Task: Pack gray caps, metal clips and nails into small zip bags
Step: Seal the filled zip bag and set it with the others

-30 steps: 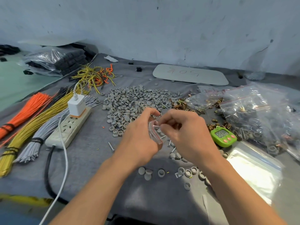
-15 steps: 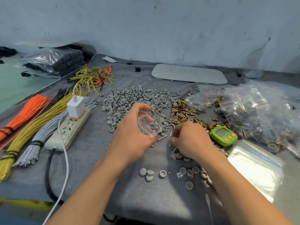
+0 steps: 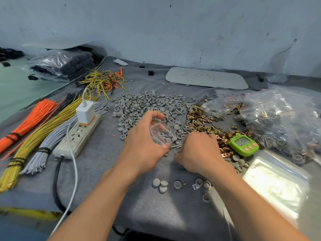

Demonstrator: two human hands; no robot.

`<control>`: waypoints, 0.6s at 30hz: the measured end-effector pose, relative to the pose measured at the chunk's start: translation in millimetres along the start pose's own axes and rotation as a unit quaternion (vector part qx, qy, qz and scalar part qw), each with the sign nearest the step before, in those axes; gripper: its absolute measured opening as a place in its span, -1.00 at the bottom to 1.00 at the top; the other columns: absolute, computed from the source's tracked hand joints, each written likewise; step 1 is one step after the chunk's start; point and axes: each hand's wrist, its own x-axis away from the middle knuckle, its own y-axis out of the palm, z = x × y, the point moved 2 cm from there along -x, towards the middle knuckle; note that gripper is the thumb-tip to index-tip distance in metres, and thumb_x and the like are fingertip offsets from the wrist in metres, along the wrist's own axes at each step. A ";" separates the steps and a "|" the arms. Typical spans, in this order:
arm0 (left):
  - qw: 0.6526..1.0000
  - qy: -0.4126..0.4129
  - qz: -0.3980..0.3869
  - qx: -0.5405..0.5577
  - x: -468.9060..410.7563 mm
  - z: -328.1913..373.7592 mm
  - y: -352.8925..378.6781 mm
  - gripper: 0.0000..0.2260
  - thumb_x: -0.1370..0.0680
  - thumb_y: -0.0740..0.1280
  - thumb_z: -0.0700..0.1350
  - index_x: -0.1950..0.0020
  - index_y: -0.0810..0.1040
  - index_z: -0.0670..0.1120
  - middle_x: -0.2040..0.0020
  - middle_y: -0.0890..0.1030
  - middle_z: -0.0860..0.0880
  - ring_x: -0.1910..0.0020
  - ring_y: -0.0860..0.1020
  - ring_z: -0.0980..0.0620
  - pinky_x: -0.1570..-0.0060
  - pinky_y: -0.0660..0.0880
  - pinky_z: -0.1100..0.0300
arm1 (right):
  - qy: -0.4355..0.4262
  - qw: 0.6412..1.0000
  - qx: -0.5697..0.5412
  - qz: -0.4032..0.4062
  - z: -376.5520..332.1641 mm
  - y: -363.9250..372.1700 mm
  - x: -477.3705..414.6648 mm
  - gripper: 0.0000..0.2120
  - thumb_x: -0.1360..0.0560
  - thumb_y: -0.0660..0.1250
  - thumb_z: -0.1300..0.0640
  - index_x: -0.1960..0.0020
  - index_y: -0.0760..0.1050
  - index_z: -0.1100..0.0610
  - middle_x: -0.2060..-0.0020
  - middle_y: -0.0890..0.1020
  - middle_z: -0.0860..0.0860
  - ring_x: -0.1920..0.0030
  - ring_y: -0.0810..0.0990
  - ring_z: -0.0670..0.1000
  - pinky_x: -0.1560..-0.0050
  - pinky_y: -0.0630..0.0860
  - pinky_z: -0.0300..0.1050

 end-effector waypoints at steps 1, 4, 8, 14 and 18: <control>1.000 0.000 0.001 -0.007 -0.3 0.8 0.5 -0.47 -0.36 0.59 -0.17 -0.17 0.42 0.20 0.05 0.66 0.19 0.04 0.58 0.26 0.12 0.42 0.44 | 0.010 0.999 -0.036 0.021 3.6 -3.0 0.8 -0.73 -0.45 0.43 -0.14 0.26 0.61 0.04 0.34 0.60 -0.07 0.08 0.56 0.05 -0.28 0.35 0.08; 0.999 -0.009 -0.011 -0.038 0.0 3.7 2.6 -0.46 -0.36 0.56 -0.14 -0.18 0.39 0.24 0.04 0.65 0.18 0.07 0.59 0.20 0.08 0.49 0.28 | 0.024 0.960 -0.246 0.132 16.0 -16.1 5.4 -0.85 -0.38 0.52 -0.04 0.31 0.66 -0.01 0.34 0.65 -0.17 0.19 0.62 -0.13 -0.06 0.53 -0.18; 0.998 -0.014 -0.052 -0.039 3.1 5.8 8.7 -0.39 -0.33 0.54 -0.19 -0.20 0.38 0.29 0.08 0.64 0.19 0.15 0.59 0.20 0.20 0.49 0.31 | -0.027 0.913 -0.385 0.133 7.6 -20.2 9.5 -0.86 -0.36 0.57 0.03 0.35 0.67 -0.06 0.20 0.65 -0.21 0.18 0.60 -0.23 0.27 0.37 -0.42; 0.999 -0.006 -0.039 -0.018 3.1 6.7 8.5 -0.41 -0.32 0.56 -0.20 -0.18 0.41 0.27 0.06 0.64 0.22 0.12 0.57 0.28 0.24 0.42 0.44 | -0.027 0.871 -0.476 0.118 9.0 -19.9 5.3 -0.86 -0.44 0.56 0.06 0.24 0.74 -0.16 0.31 0.69 -0.22 0.27 0.64 -0.19 0.28 0.53 -0.24; 1.000 0.004 -0.019 0.000 1.5 3.5 3.6 -0.44 -0.34 0.58 -0.23 -0.17 0.45 0.20 0.04 0.64 0.24 0.03 0.57 0.31 0.13 0.38 0.52 | 0.051 0.923 -0.354 0.142 31.0 -16.3 -6.5 -0.81 -0.51 0.47 0.15 0.20 0.74 -0.10 0.36 0.68 -0.23 0.38 0.63 -0.24 0.31 0.57 -0.31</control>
